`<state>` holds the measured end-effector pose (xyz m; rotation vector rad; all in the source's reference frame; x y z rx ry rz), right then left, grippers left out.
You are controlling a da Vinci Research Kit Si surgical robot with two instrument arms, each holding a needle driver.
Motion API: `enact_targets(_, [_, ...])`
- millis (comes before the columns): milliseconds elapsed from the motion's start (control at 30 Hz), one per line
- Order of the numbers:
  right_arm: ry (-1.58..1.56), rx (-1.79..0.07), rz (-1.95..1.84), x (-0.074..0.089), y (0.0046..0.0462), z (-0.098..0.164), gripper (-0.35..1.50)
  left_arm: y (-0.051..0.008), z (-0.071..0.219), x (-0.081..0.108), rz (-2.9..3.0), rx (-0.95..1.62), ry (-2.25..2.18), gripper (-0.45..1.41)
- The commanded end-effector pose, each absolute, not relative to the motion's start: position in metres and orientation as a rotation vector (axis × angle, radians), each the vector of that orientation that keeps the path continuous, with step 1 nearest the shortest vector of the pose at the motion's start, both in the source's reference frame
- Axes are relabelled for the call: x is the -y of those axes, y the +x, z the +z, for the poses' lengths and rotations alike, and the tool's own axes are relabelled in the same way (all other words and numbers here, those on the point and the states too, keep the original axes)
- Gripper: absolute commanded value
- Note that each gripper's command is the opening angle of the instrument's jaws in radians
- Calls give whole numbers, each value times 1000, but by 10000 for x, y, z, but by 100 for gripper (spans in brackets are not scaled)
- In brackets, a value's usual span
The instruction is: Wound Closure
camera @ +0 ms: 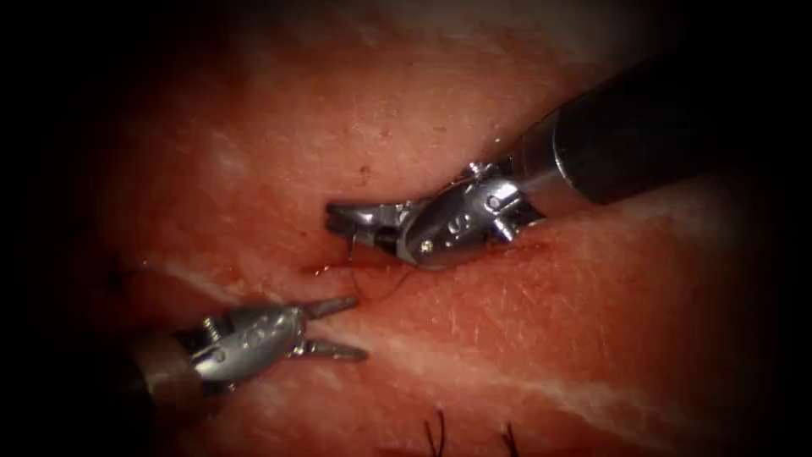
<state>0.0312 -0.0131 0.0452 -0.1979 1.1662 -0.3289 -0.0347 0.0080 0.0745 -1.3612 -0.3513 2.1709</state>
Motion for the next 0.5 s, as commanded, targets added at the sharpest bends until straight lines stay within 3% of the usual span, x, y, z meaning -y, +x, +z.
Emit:
enact_targets(33, [-191,-1165,-329,144,314,460,-35,-354,752,-74,2169,356,-1362,16])
enact_targets(500, [-172,-1166,-419,177,316,466,-35,-354,752,-74,2169,357,-1363,14])
